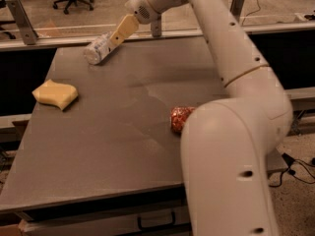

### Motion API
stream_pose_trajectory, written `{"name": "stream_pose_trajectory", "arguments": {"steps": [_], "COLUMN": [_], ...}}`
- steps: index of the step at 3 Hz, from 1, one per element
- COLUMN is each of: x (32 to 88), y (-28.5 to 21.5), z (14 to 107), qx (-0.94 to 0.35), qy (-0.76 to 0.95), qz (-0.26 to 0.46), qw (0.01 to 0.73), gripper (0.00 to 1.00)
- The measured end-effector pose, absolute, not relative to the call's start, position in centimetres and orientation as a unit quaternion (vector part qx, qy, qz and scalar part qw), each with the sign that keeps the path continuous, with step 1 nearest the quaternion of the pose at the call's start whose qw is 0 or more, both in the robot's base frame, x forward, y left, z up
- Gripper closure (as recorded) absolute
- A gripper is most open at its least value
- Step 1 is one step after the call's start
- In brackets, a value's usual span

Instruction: Move blue plastic bottle near sponge

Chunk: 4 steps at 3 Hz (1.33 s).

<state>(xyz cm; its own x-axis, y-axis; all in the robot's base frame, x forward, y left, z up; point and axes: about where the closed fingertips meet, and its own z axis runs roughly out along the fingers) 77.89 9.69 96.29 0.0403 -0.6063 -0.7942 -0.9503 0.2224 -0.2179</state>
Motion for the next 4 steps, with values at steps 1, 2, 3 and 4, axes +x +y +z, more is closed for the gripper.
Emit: {"name": "stream_pose_trajectory", "arguments": {"steps": [1, 2, 3, 4], "x": [78.1, 77.6, 75.8, 74.6], "y": [9.4, 9.1, 7.1, 7.5], "z": [96.9, 96.7, 99.7, 99.6], "qx": [-0.59, -0.574, -0.525, -0.474], "qy": [0.66, 0.668, 0.683, 0.702], "qz": [0.203, 0.215, 0.212, 0.217], "qw": [0.418, 0.422, 0.462, 0.485], "gripper": [0.0, 0.0, 0.0, 0.0]}}
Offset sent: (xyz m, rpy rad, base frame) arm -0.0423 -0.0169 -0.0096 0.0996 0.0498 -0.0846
